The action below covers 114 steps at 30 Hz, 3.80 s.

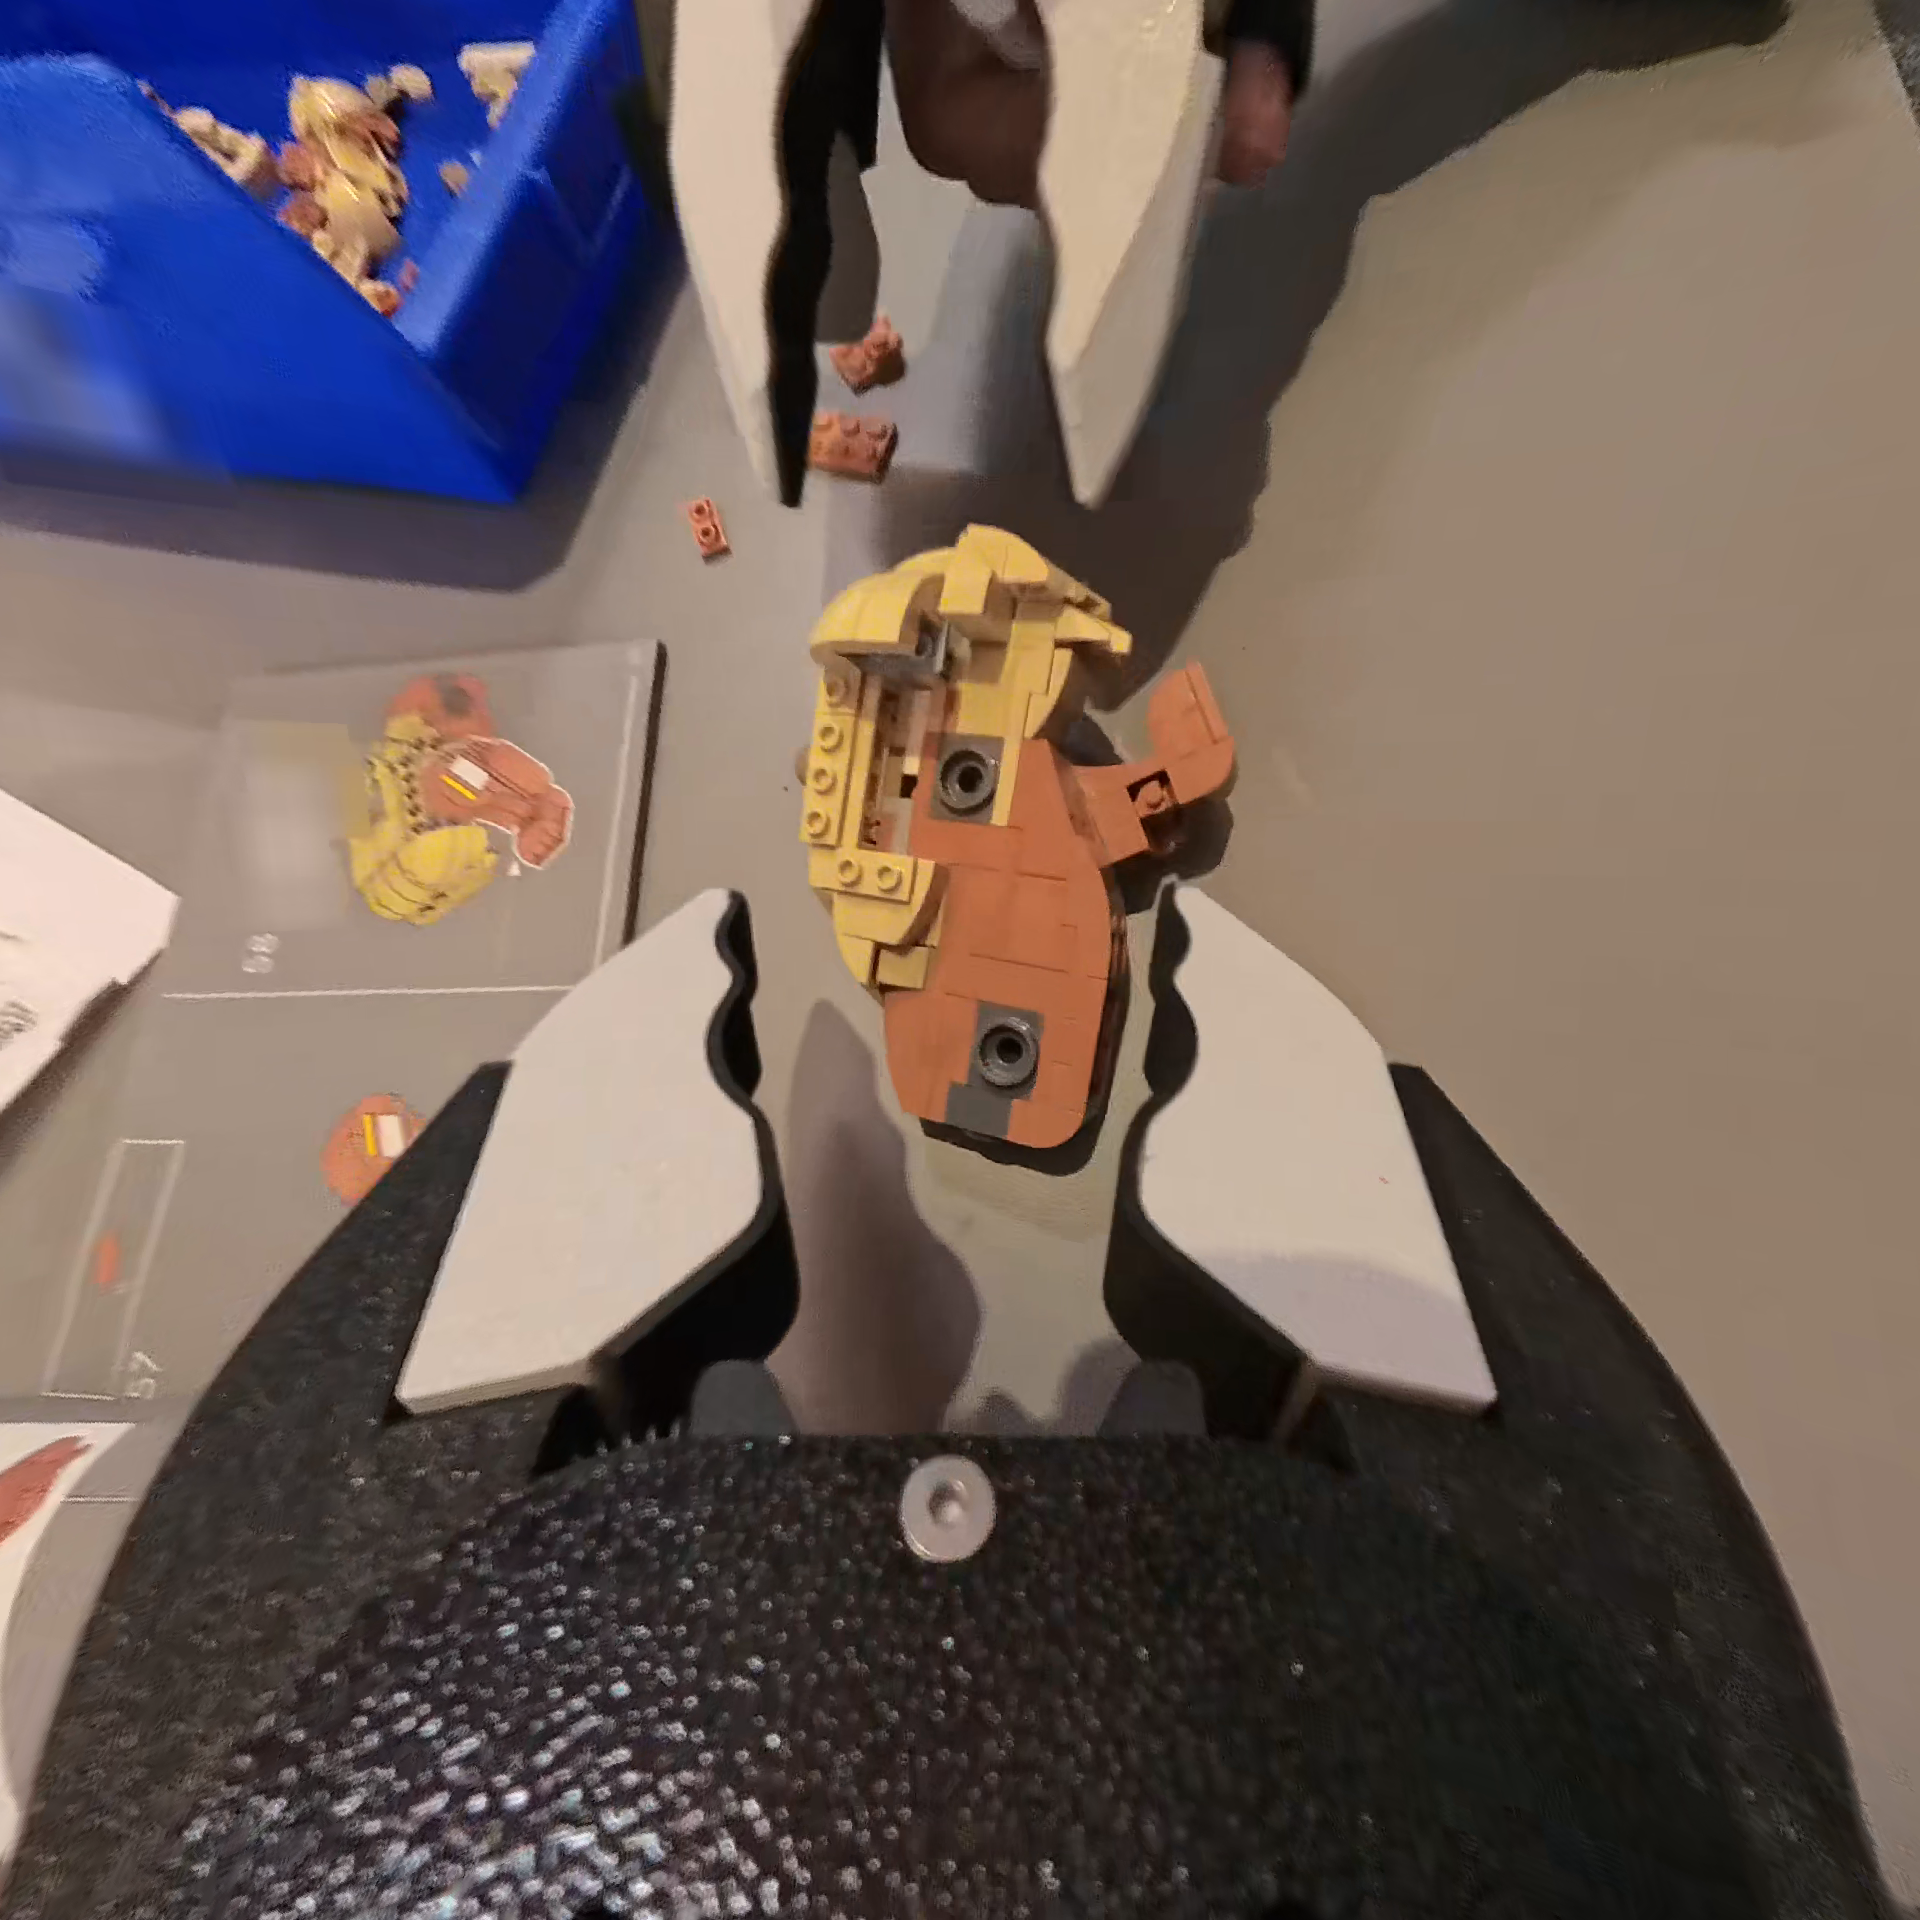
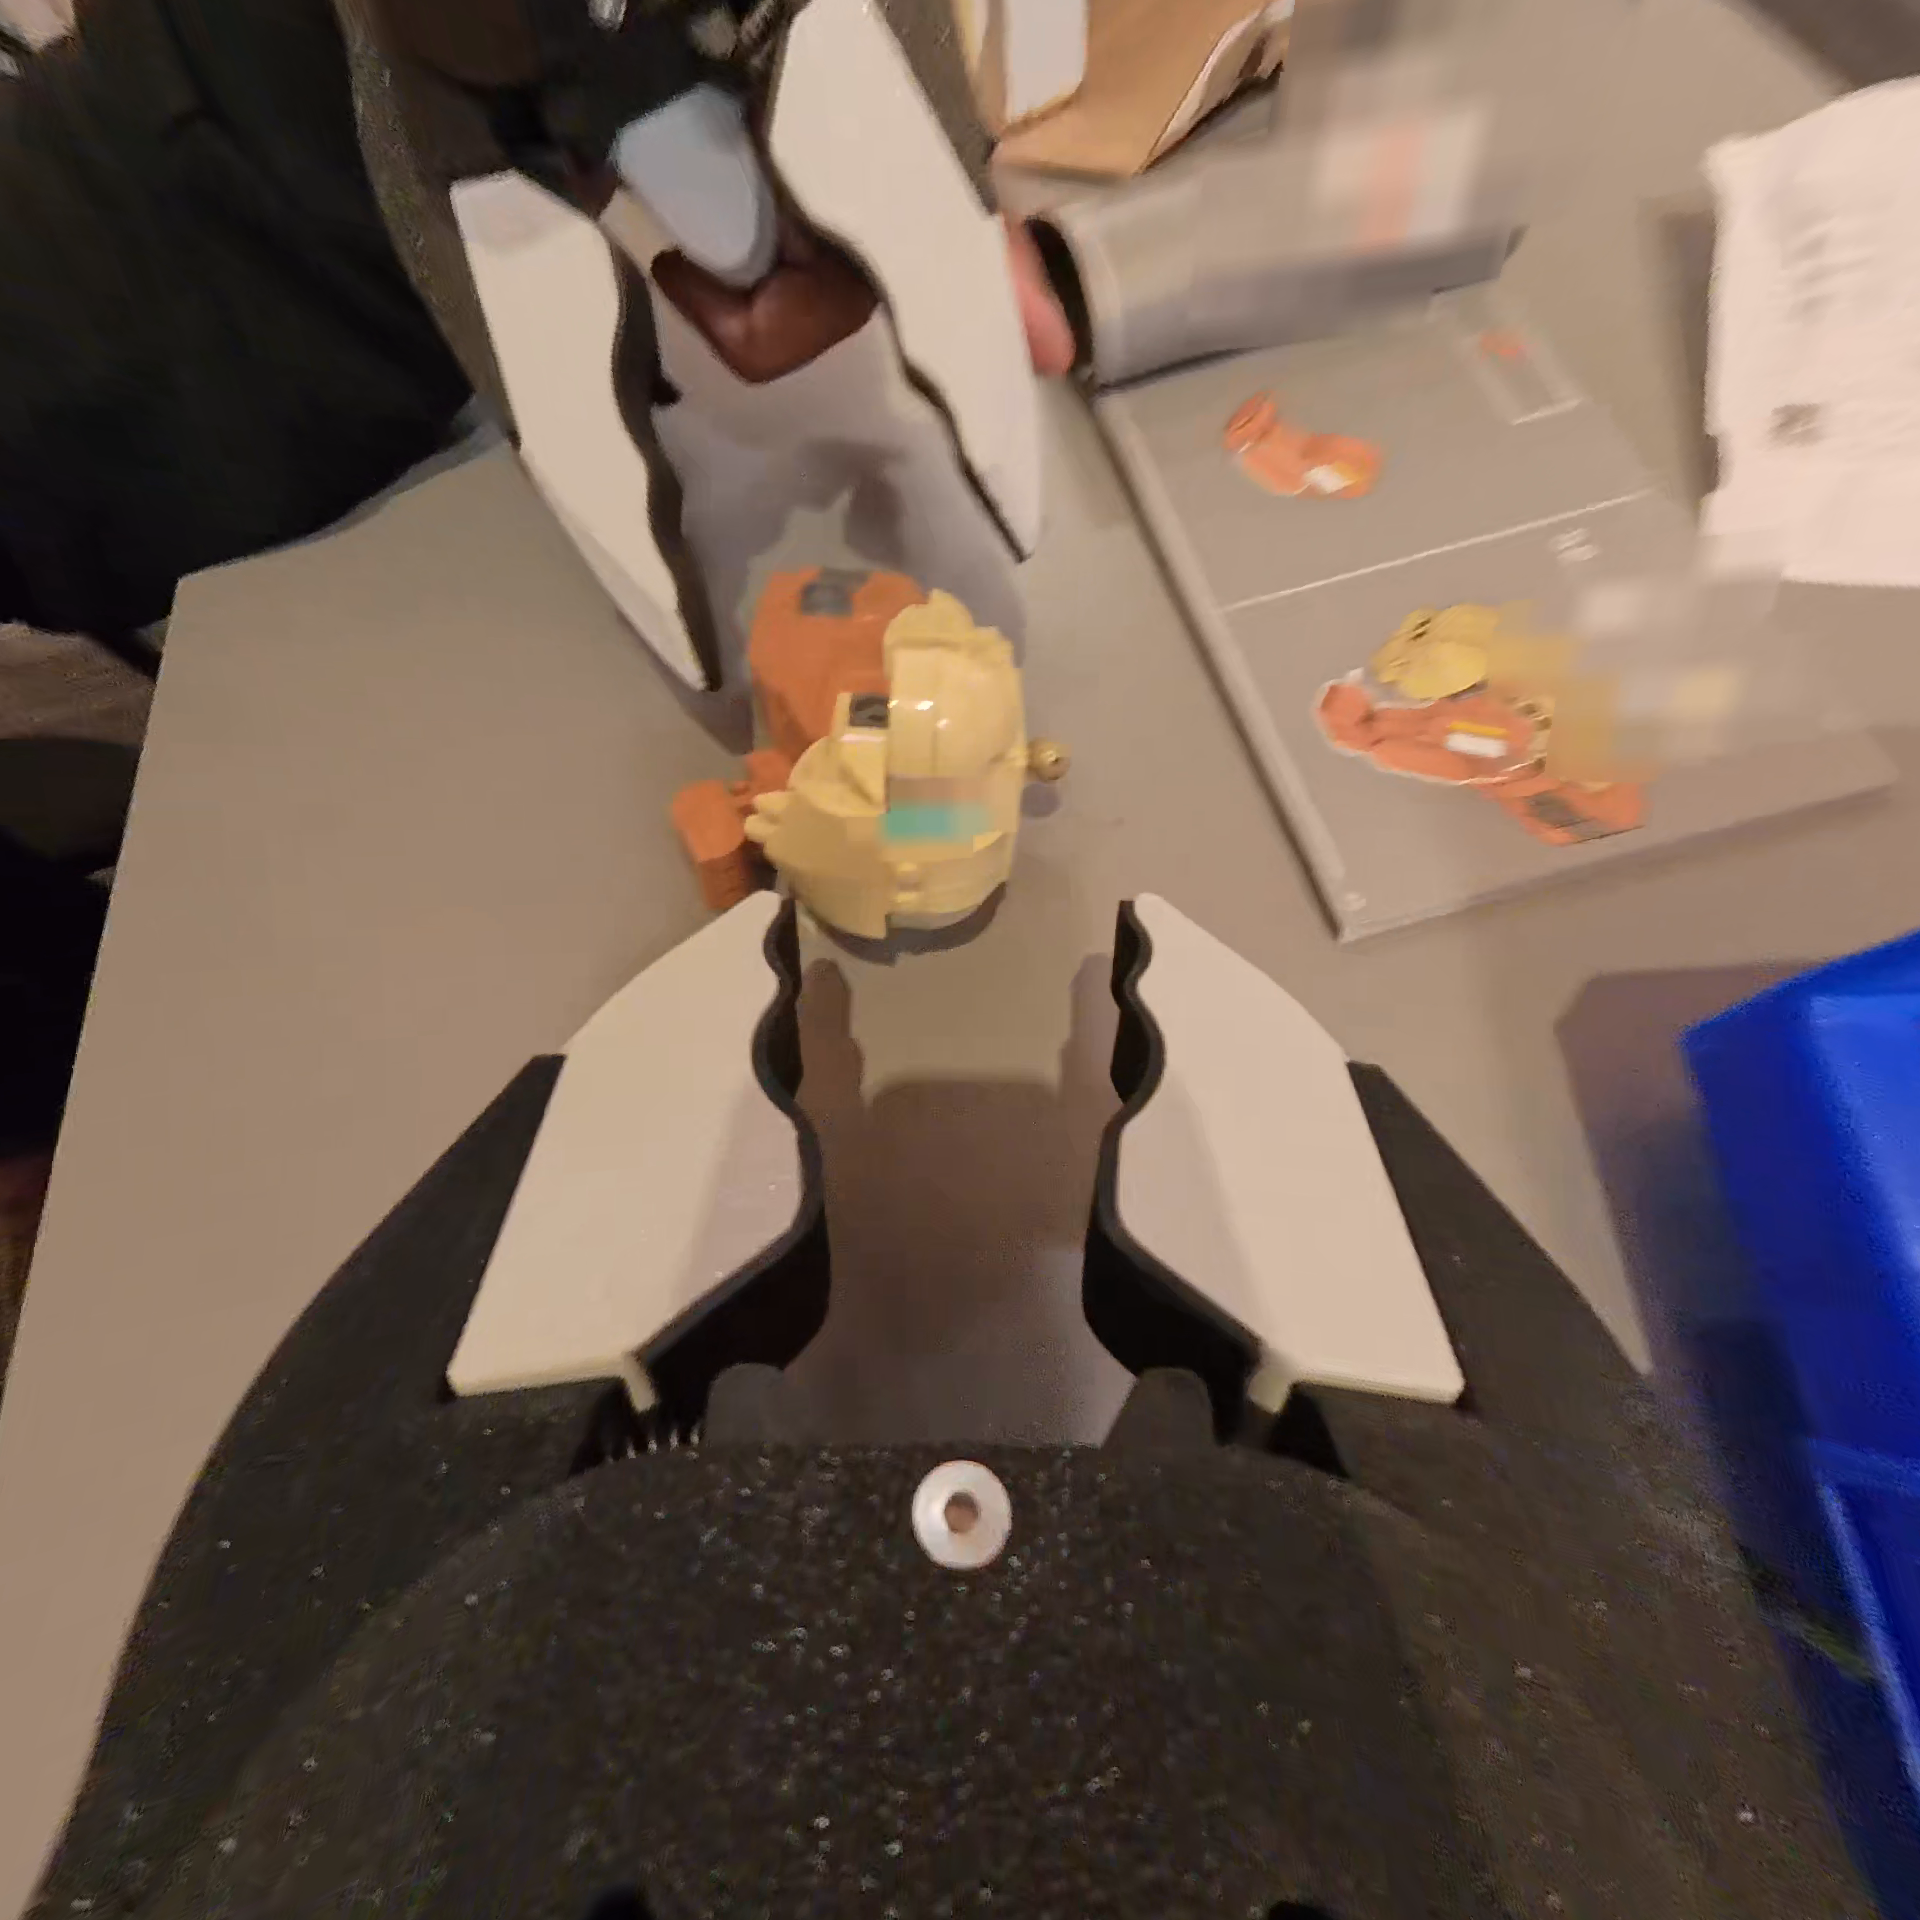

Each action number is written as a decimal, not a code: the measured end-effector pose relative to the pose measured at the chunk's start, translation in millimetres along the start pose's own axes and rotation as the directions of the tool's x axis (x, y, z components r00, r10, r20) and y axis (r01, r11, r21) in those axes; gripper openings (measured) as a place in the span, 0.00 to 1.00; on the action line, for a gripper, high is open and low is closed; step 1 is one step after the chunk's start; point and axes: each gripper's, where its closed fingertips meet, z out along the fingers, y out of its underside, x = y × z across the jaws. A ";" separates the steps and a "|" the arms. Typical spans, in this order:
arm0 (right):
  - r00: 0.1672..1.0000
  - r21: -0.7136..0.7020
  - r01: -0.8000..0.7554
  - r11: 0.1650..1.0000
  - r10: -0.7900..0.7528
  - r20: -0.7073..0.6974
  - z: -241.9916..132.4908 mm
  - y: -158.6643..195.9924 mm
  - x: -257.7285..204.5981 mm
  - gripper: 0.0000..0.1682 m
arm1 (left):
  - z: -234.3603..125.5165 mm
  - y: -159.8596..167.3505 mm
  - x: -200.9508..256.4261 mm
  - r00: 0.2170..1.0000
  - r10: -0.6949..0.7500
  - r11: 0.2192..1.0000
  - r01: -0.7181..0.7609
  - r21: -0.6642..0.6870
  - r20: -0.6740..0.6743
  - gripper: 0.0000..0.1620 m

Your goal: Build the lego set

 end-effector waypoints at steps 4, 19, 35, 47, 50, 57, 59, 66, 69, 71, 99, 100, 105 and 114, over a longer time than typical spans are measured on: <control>0.999 -0.098 -0.004 0.995 0.008 0.044 14.7 15.0 -11.9 0.38 | 3.7 9.5 -1.8 0.999 -0.041 0.998 0.040 -0.050 -0.004 0.46; 0.988 -0.100 0.142 0.985 -0.148 -0.054 29.1 10.1 -8.6 0.28 | 17.6 17.1 1.1 0.999 0.050 0.995 -0.051 -0.085 -0.011 0.37; 0.720 -0.121 0.641 0.758 -0.648 -0.247 22.1 -15.3 -28.9 0.27 | -4.9 1.1 2.5 0.999 0.008 0.998 -0.006 0.057 -0.037 0.45; 0.481 -0.141 0.830 0.540 -0.820 -0.311 22.7 -26.8 -52.2 0.27 | 3.0 2.4 31.2 0.970 -0.080 0.996 0.089 0.031 -0.230 0.46; 0.445 -0.151 0.849 0.507 -0.839 -0.312 23.0 -26.3 -54.9 0.27 | 3.7 1.2 42.4 0.958 -0.028 0.999 0.038 0.031 -0.285 0.35; 0.607 -0.055 0.777 0.627 -0.769 -0.199 15.9 -17.2 -59.0 0.33 | 9.7 -4.9 43.6 0.956 0.196 0.978 -0.176 0.108 -0.216 0.33; 0.691 -0.010 0.716 0.698 -0.711 -0.132 12.0 -12.0 -59.9 0.33 | 11.8 -5.3 45.3 0.947 0.251 0.966 -0.230 0.120 -0.202 0.33; 0.890 0.199 0.396 0.896 -0.429 0.158 -8.4 -16.2 -74.8 0.28 | 16.6 -12.1 51.9 0.903 0.397 0.910 -0.363 0.199 -0.166 0.32; 0.897 0.165 0.337 0.927 -0.370 0.244 -3.0 -7.7 -78.3 0.28 | 18.9 -15.8 57.9 0.887 0.424 0.896 -0.382 0.228 -0.181 0.32; 0.888 0.168 0.315 0.934 -0.353 0.294 -2.7 -5.3 -82.8 0.26 | 20.2 -17.5 60.6 0.875 0.448 0.884 -0.402 0.239 -0.184 0.32; 0.883 0.166 0.284 0.945 -0.325 0.338 2.1 -4.5 -94.9 0.16 | 25.8 -11.4 48.0 0.904 0.402 0.908 -0.372 0.194 -0.146 0.29; 0.885 0.164 0.289 0.943 -0.329 0.330 2.4 -4.6 -94.3 0.15 | 25.9 -11.4 47.9 0.904 0.401 0.908 -0.371 0.193 -0.146 0.29; 0.895 0.166 0.294 0.941 -0.333 0.298 2.8 -5.8 -91.0 0.10 | 26.5 -10.1 42.9 0.922 0.362 0.926 -0.338 0.171 -0.139 0.30; 0.926 0.194 0.223 0.955 -0.270 0.265 4.1 -8.8 -84.6 0.08 | 18.3 4.0 22.8 0.970 0.225 0.971 -0.217 0.099 -0.088 0.42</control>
